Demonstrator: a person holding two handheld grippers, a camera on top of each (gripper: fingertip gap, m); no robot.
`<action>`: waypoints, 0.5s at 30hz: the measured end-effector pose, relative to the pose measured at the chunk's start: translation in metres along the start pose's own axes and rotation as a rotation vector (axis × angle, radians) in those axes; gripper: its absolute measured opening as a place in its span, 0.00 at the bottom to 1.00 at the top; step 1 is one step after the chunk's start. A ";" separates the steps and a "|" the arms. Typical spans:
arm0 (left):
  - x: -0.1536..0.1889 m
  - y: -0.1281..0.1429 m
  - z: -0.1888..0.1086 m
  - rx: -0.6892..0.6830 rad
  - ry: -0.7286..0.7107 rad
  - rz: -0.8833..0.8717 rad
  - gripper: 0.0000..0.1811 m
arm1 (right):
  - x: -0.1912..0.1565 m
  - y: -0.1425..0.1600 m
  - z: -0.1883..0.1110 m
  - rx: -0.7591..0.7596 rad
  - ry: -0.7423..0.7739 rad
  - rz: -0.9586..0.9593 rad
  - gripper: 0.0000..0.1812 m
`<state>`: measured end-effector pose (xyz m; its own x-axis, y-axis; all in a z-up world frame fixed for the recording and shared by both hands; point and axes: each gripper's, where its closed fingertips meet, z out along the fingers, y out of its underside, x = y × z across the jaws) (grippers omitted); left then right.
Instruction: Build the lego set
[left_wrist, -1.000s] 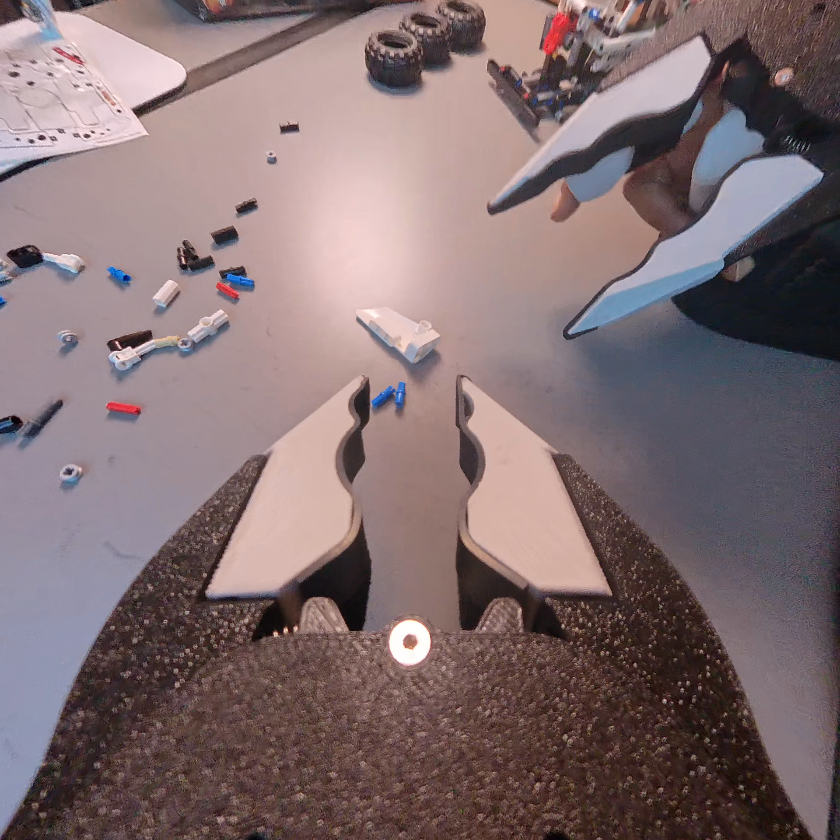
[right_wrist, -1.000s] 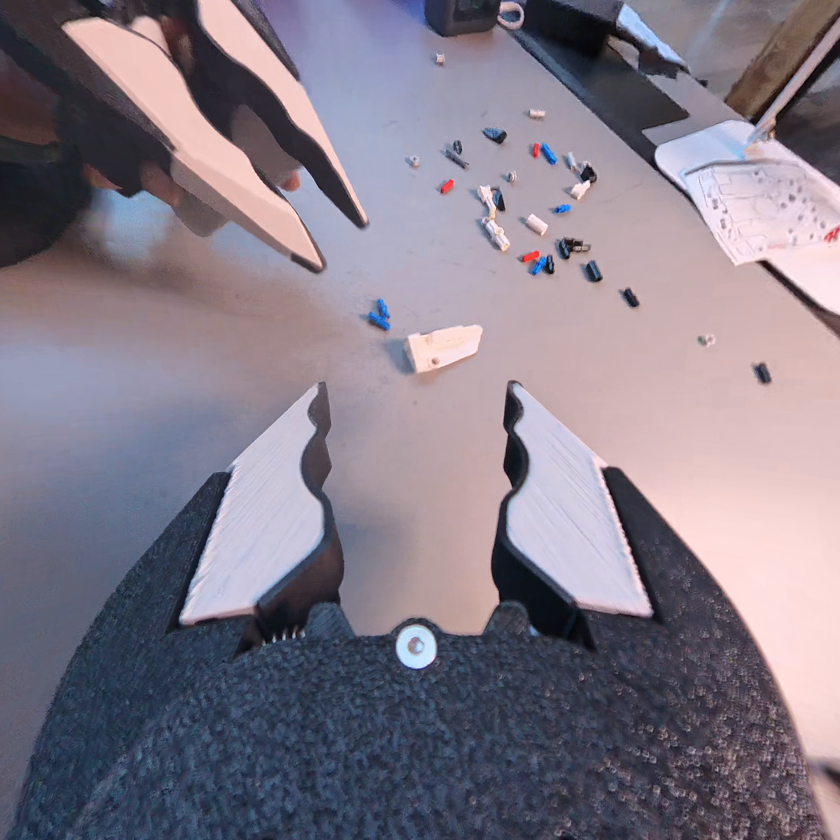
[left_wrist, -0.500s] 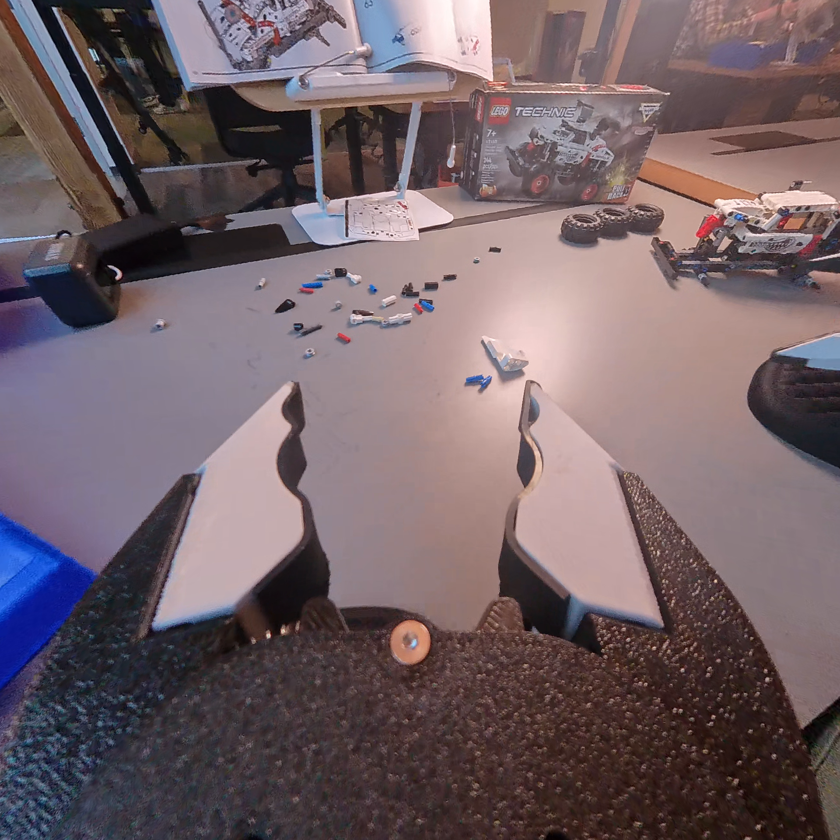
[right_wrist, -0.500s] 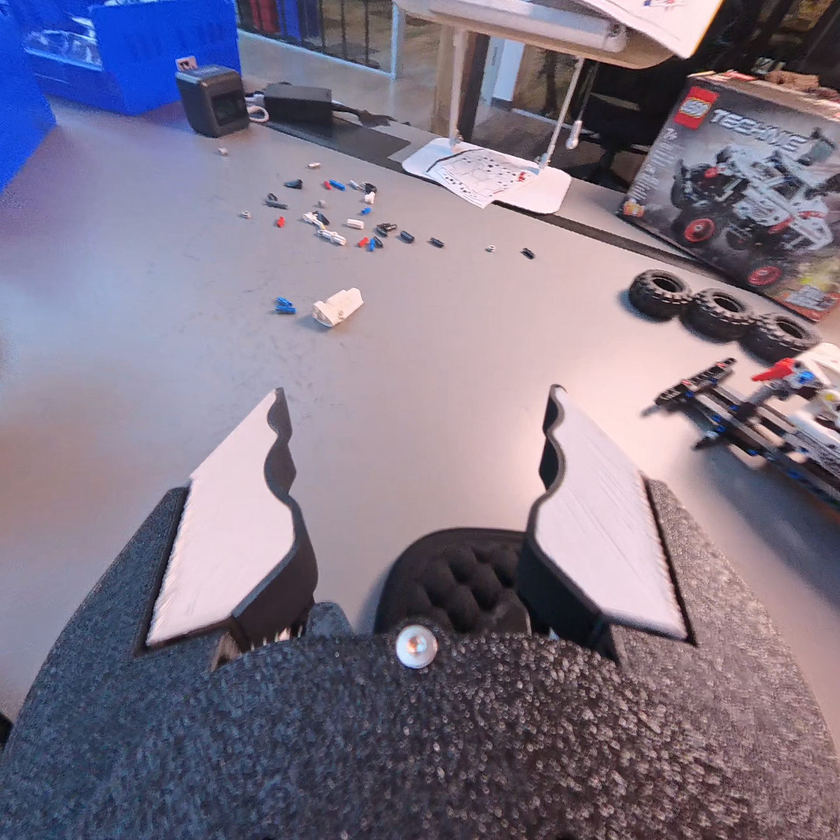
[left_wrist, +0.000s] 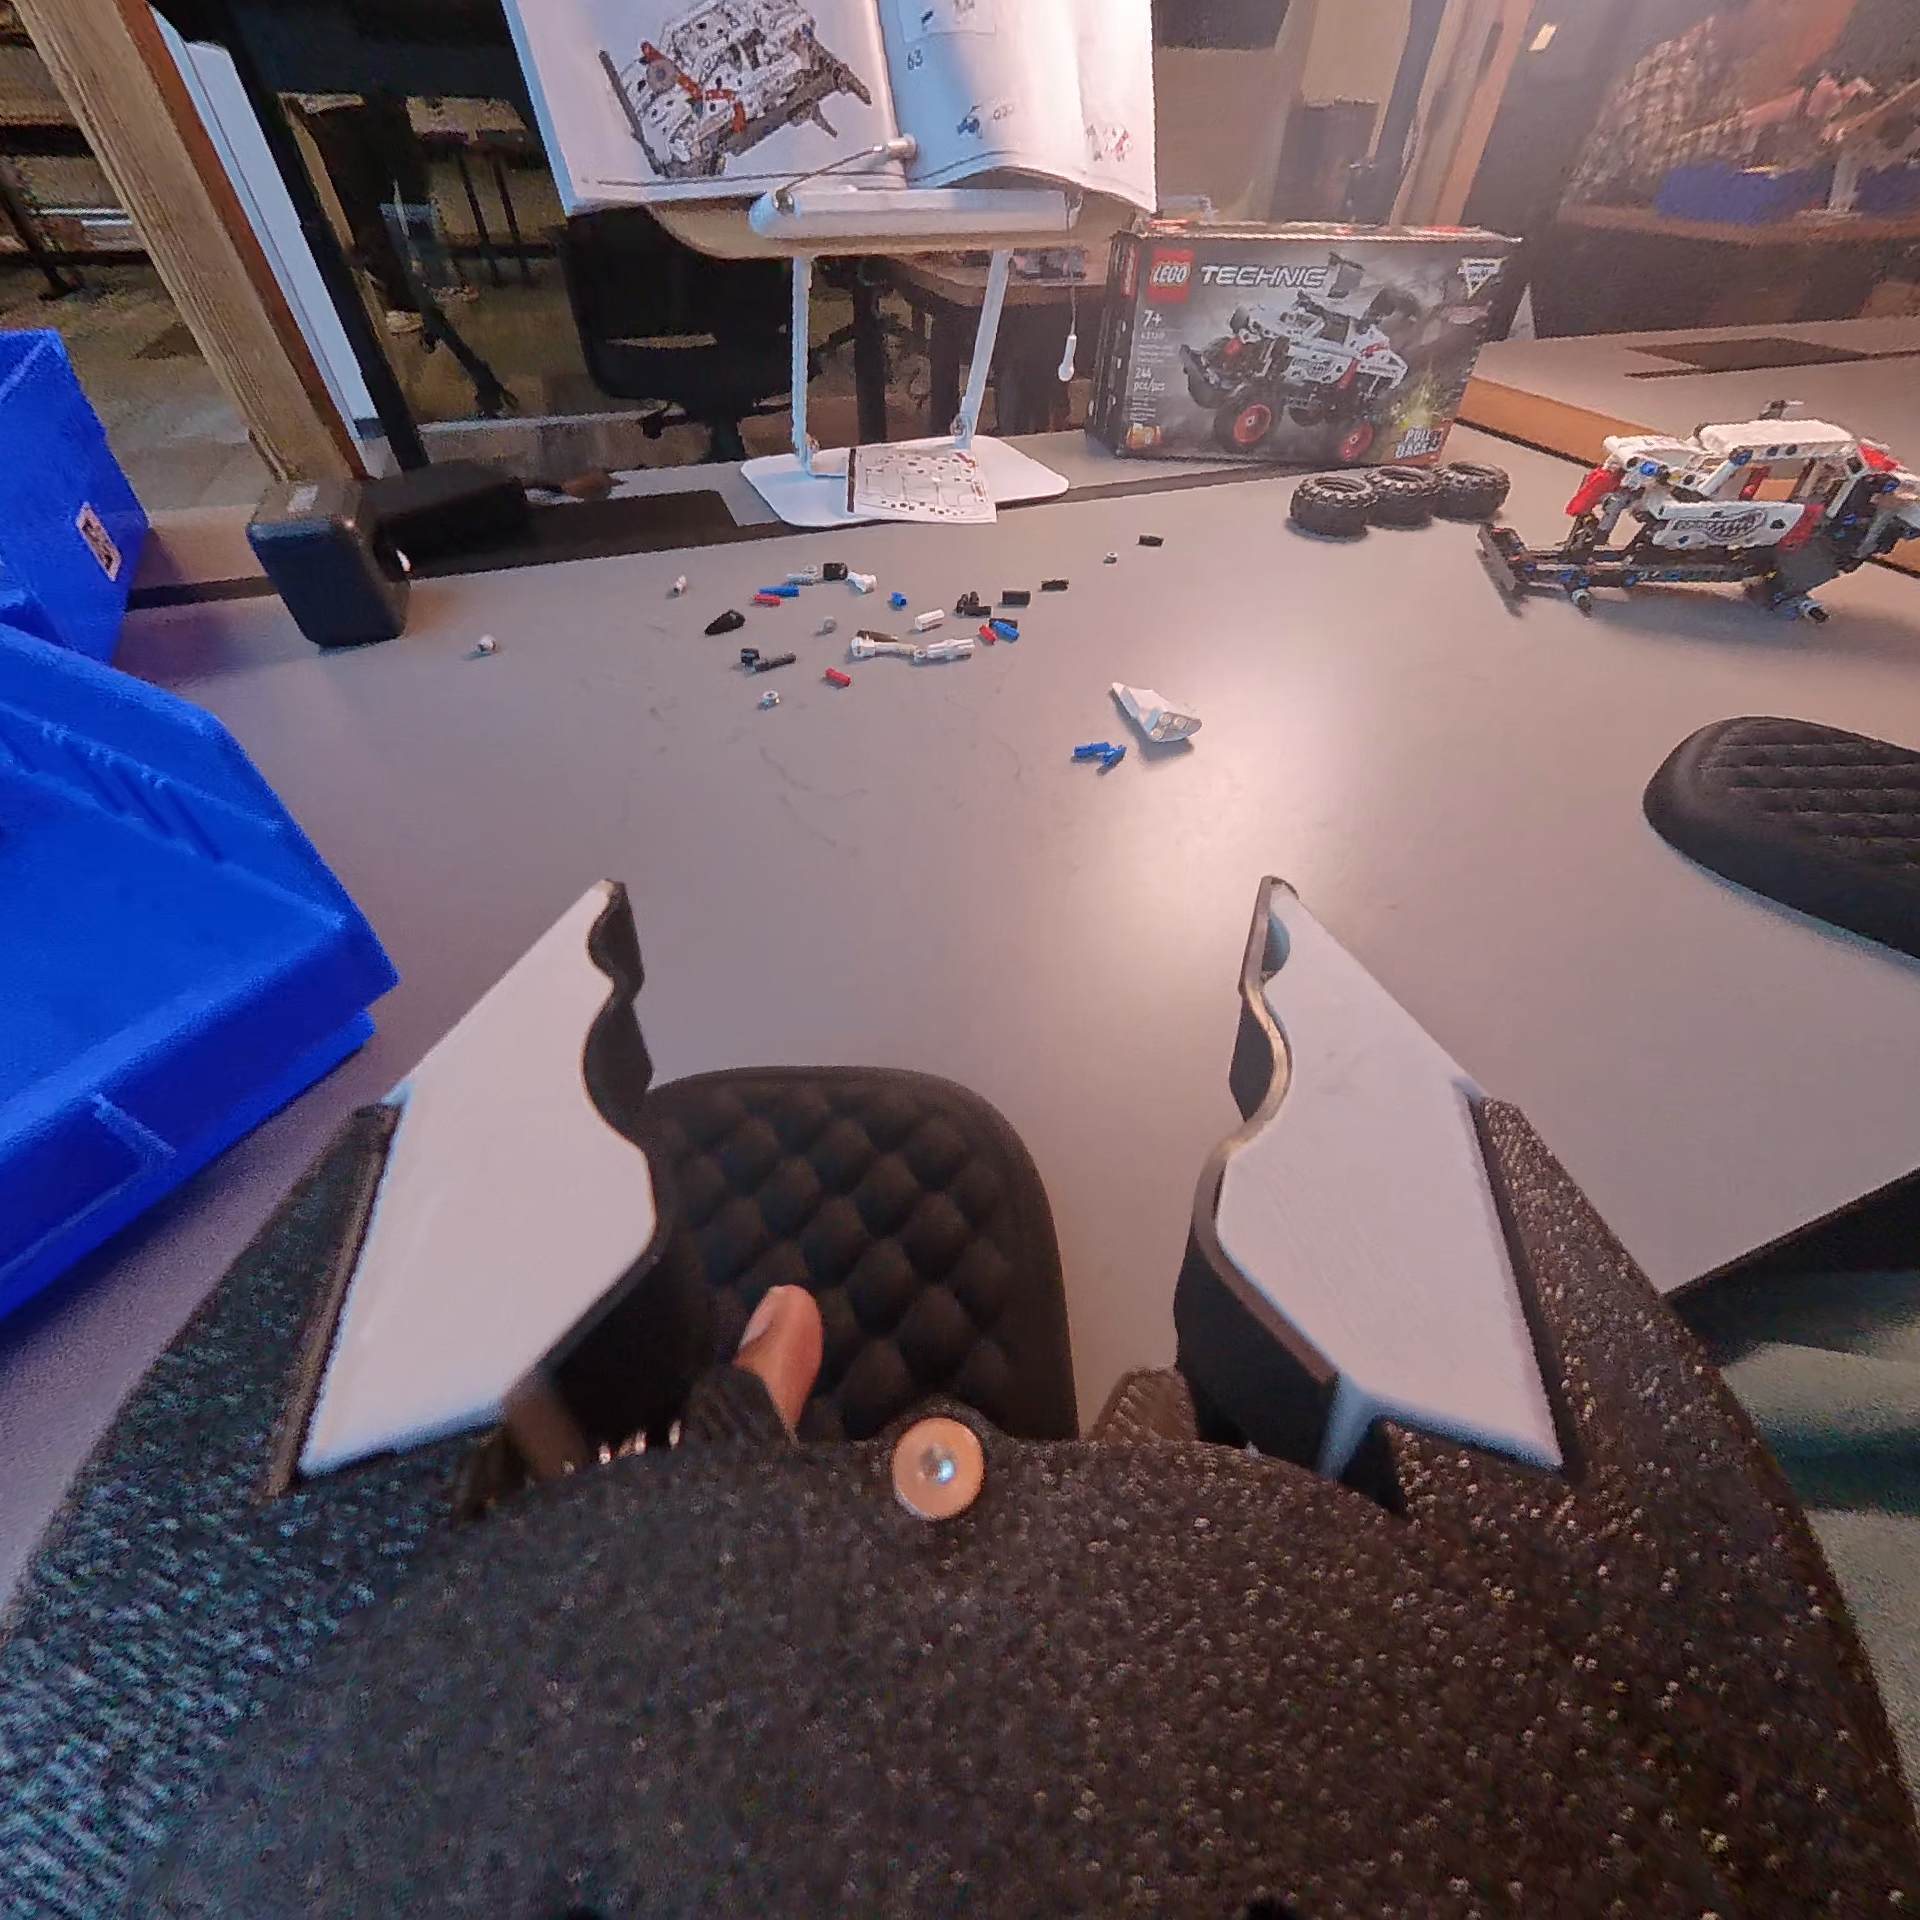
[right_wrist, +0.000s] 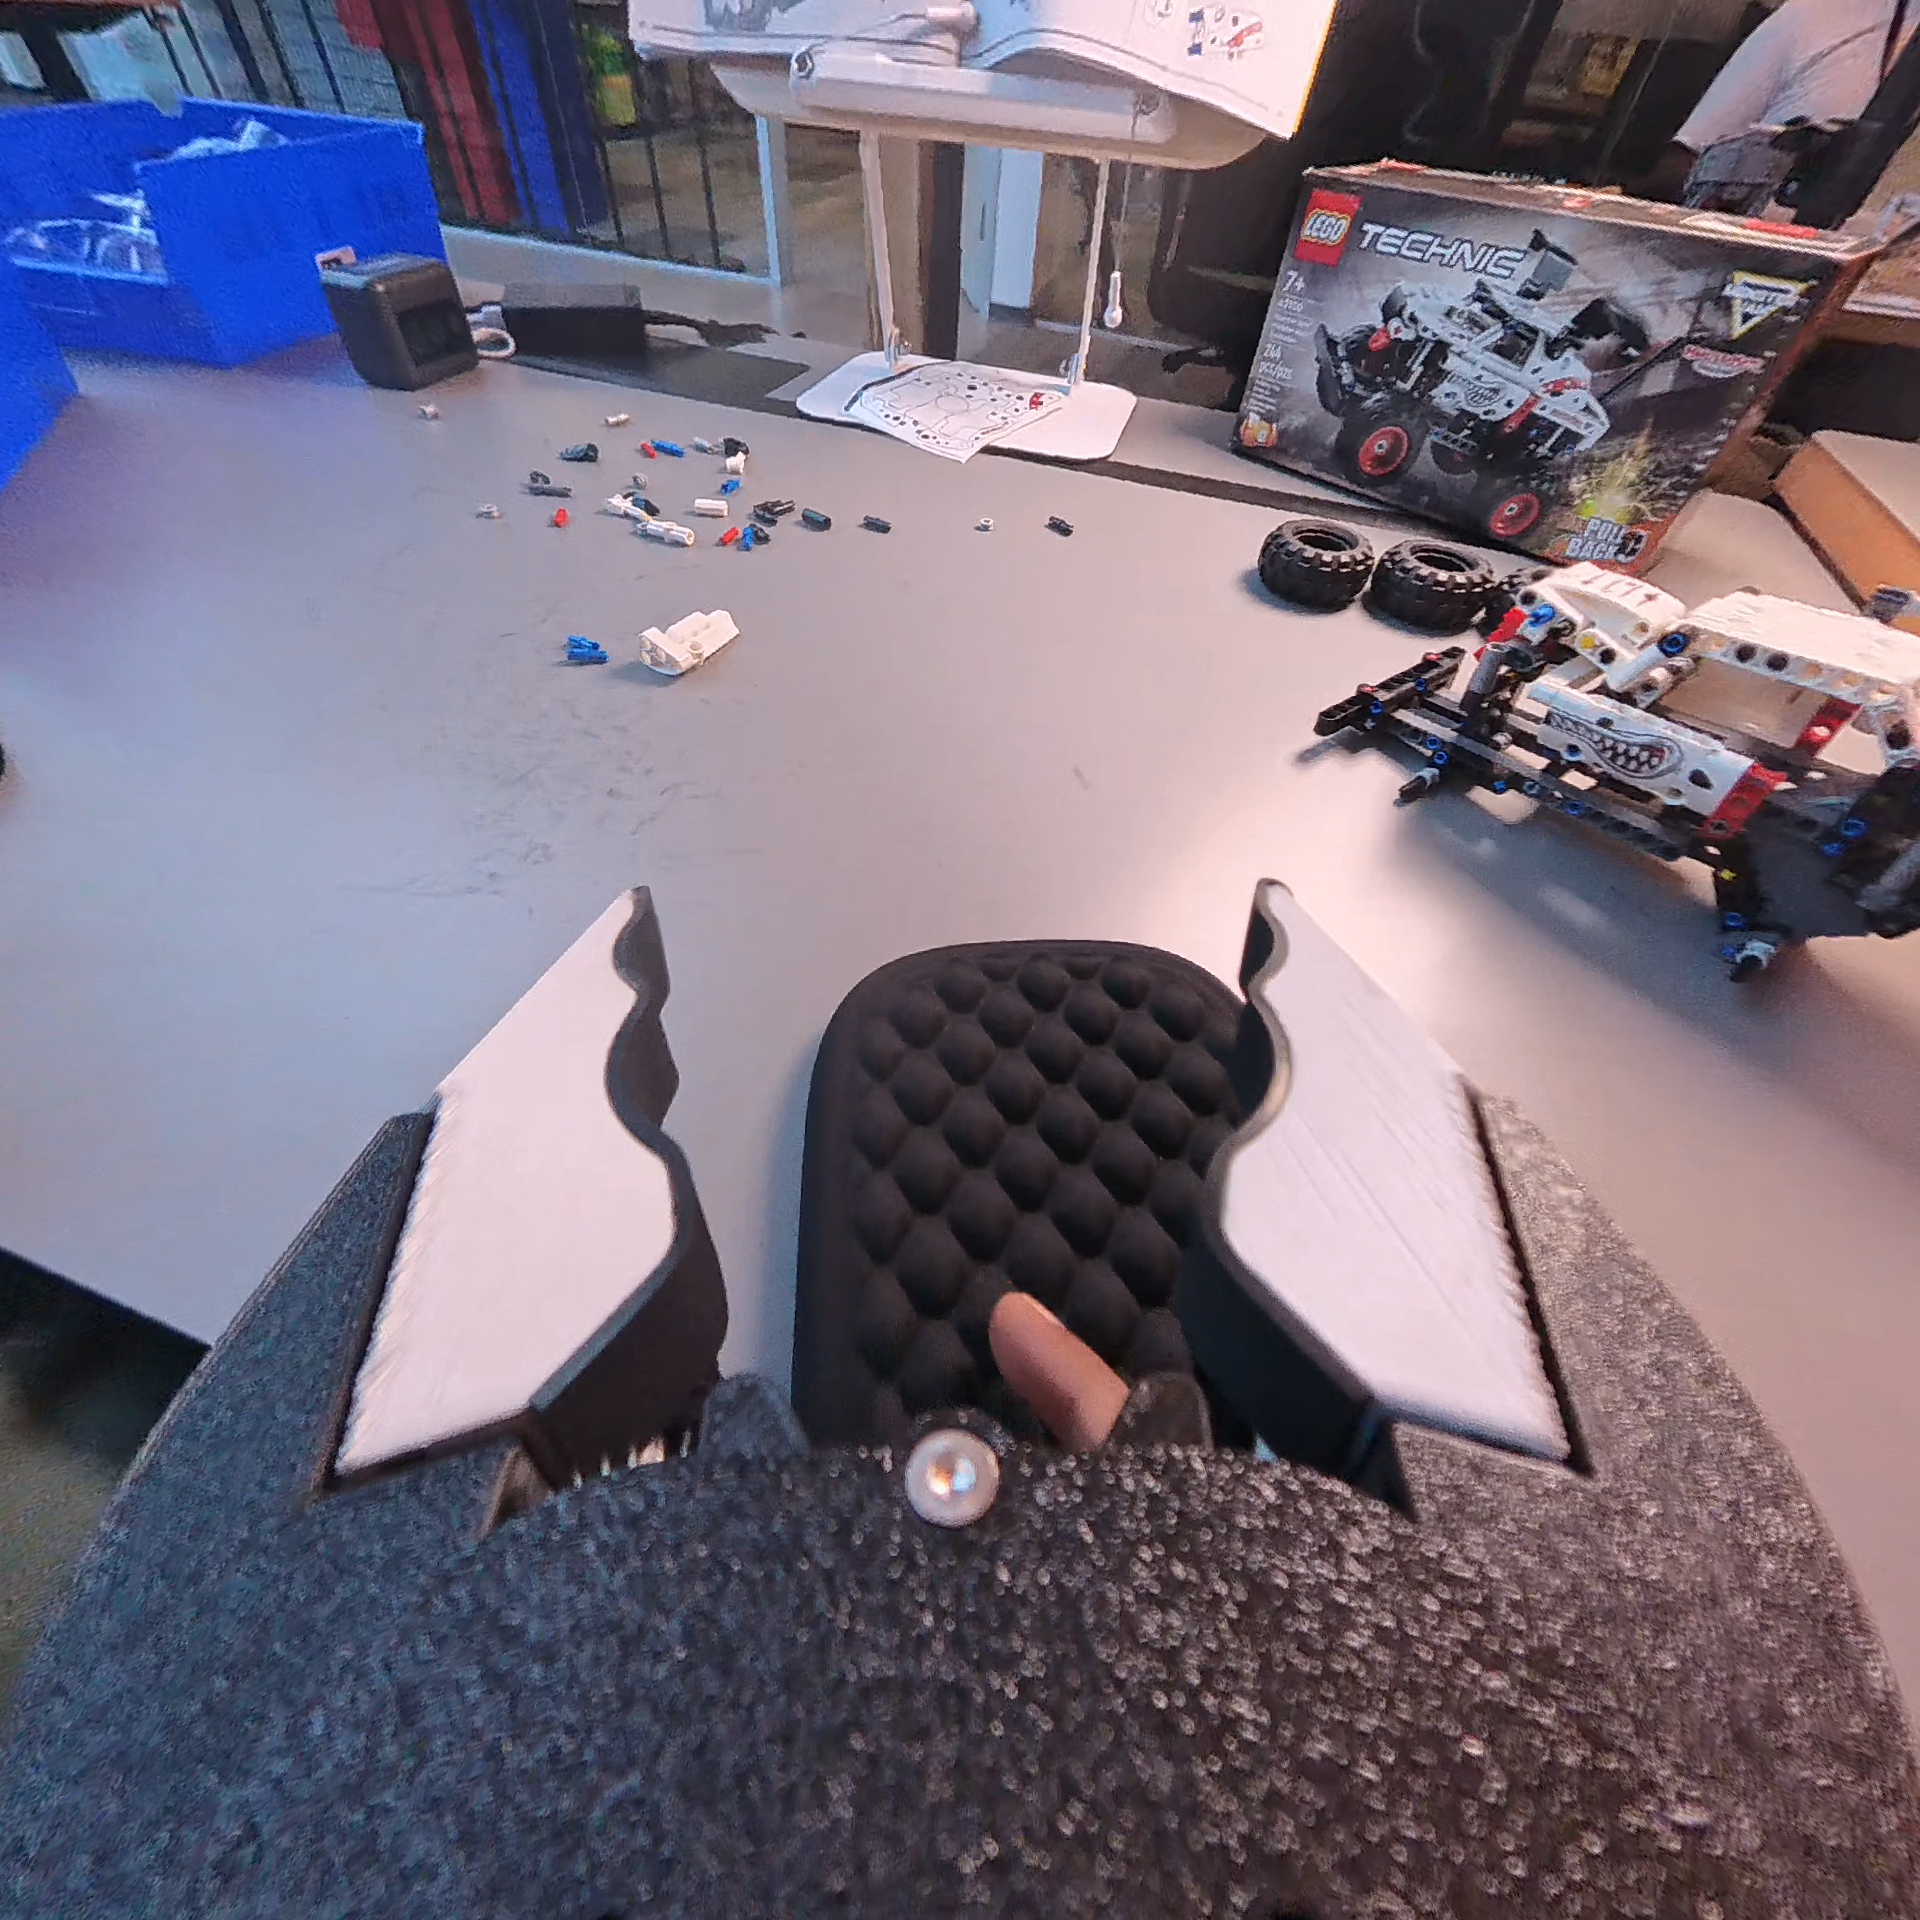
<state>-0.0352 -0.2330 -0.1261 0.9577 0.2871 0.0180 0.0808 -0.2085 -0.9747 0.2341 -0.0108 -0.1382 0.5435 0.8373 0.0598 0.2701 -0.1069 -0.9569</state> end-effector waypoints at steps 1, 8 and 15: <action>-0.001 0.006 0.002 -0.017 -0.001 -0.010 0.63 | -0.001 0.001 0.000 -0.002 -0.007 0.005 0.60; -0.004 0.013 0.016 -0.094 -0.040 0.012 0.62 | 0.002 0.000 0.013 -0.045 0.004 -0.041 0.61; -0.007 0.014 0.024 -0.118 -0.055 0.009 0.65 | 0.008 -0.003 0.016 -0.024 0.041 -0.036 0.63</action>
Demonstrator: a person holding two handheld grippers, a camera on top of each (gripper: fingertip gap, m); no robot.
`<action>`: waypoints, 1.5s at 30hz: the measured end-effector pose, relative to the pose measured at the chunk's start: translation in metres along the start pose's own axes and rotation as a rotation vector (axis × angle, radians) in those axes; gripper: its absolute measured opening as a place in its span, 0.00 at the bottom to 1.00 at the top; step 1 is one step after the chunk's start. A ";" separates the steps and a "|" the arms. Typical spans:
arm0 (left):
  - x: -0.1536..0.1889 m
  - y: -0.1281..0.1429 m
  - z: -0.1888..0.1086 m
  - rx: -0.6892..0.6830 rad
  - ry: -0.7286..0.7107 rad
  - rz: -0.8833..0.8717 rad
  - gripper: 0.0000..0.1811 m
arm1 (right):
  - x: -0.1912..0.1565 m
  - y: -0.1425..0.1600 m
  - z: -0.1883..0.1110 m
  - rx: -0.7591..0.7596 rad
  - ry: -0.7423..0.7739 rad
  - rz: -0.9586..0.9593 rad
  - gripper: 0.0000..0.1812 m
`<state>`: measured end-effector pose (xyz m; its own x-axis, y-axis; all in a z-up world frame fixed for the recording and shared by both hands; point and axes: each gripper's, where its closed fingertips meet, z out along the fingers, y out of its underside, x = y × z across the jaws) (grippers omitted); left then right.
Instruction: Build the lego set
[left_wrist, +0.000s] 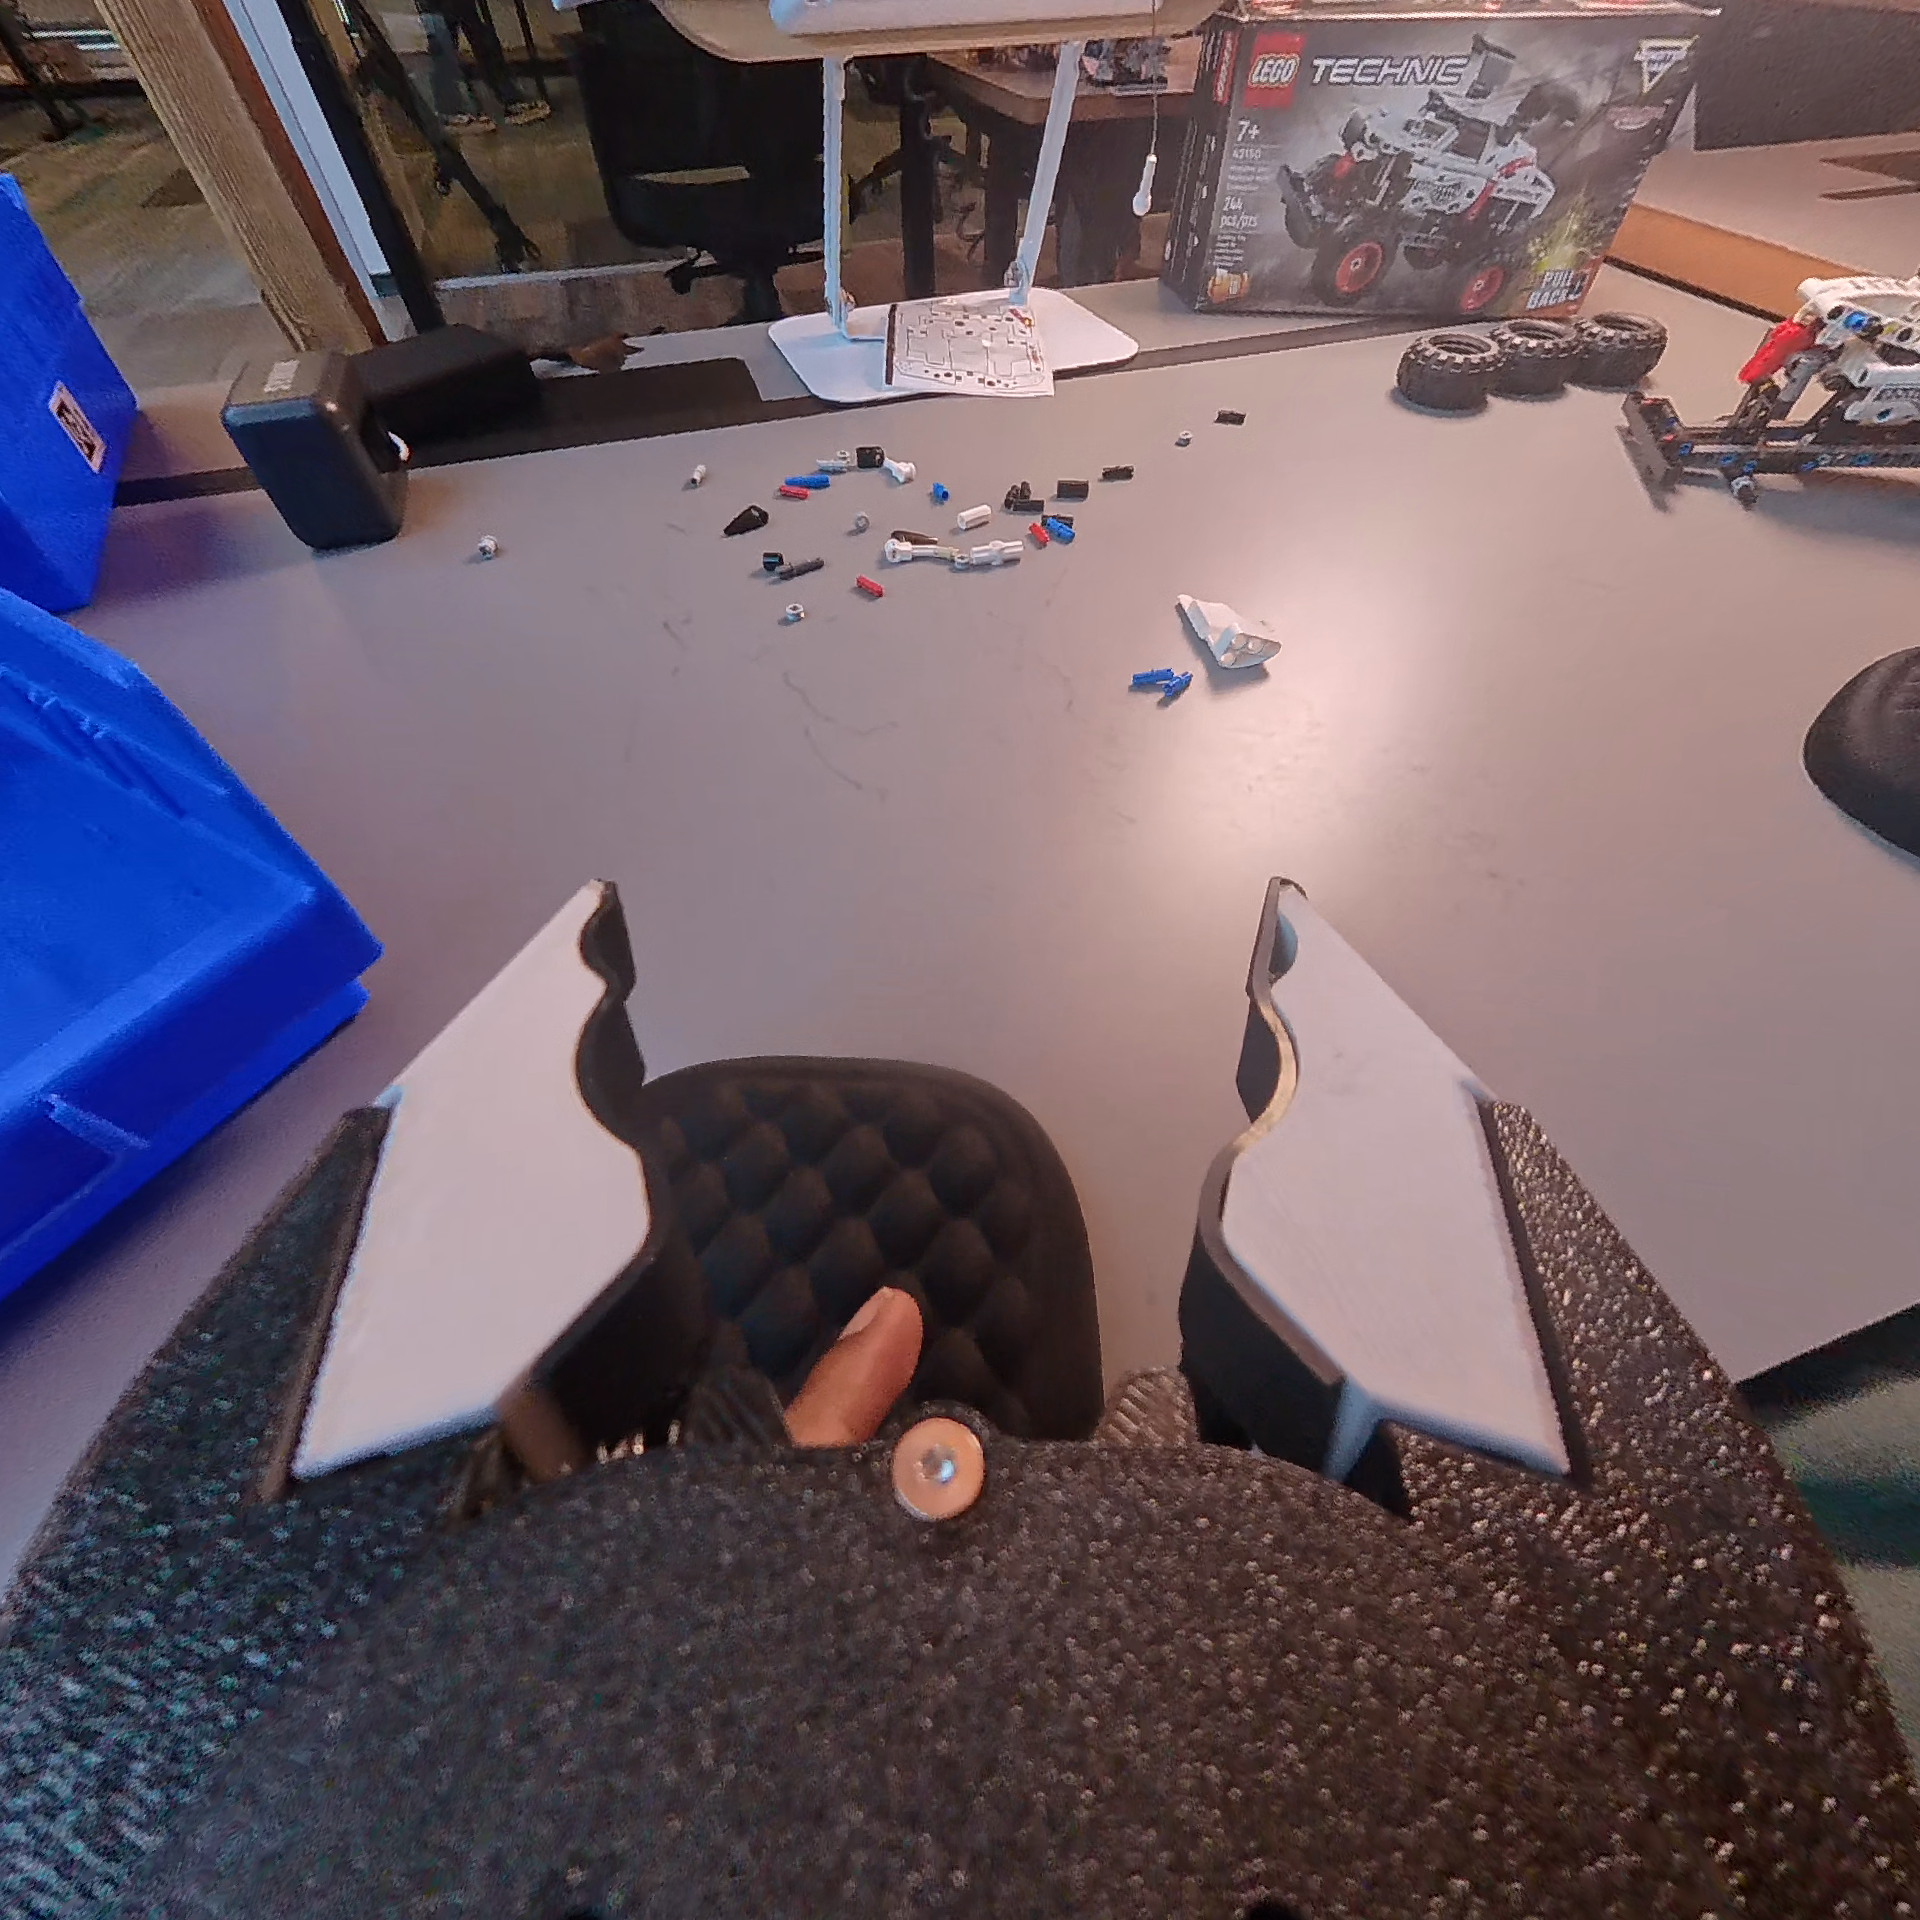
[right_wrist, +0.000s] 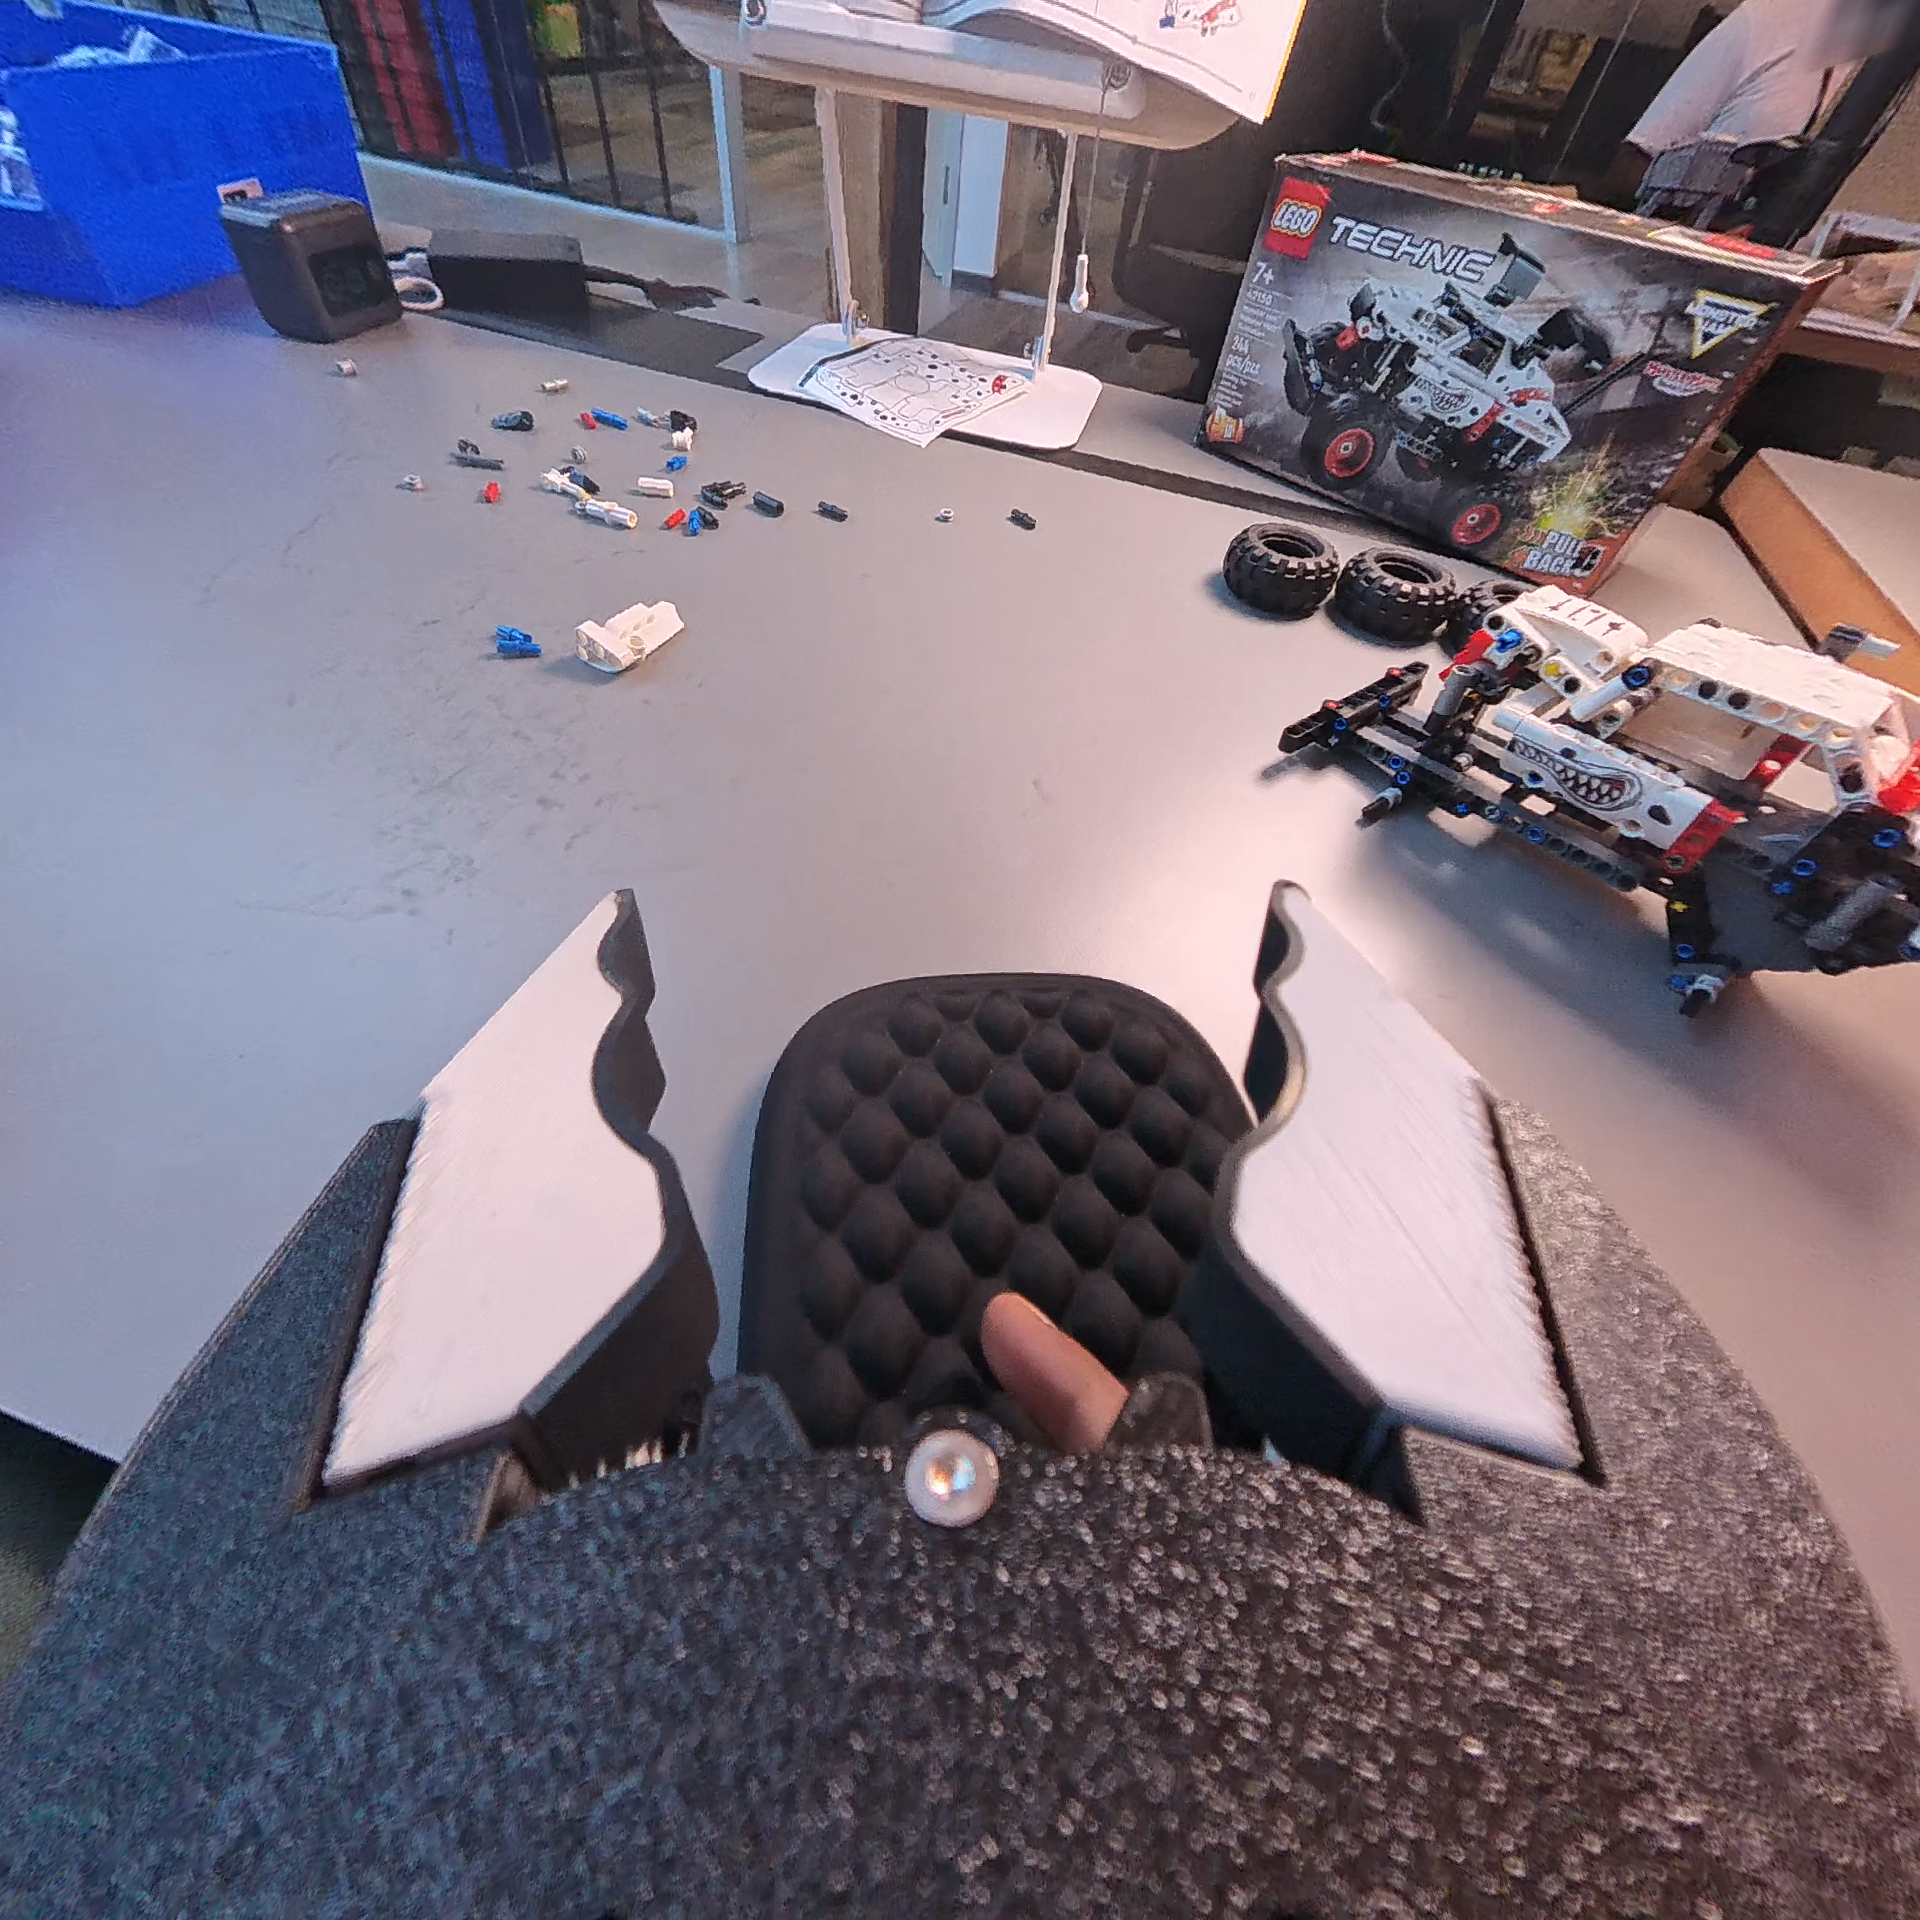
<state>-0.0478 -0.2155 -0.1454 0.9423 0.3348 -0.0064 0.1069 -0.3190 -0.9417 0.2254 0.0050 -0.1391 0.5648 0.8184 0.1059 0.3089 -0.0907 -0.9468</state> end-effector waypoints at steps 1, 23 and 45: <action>-0.001 -0.001 -0.001 0.008 -0.004 -0.001 0.65 | 0.000 -0.001 -0.001 0.007 0.004 -0.003 0.63; 0.102 -0.036 0.079 -0.054 0.167 0.353 0.00 | -0.187 -0.124 -0.088 0.502 -0.643 -0.129 0.00; 0.093 -0.048 0.119 0.016 -0.122 0.720 0.00 | -0.273 -0.081 -0.038 0.123 -0.773 -0.207 0.00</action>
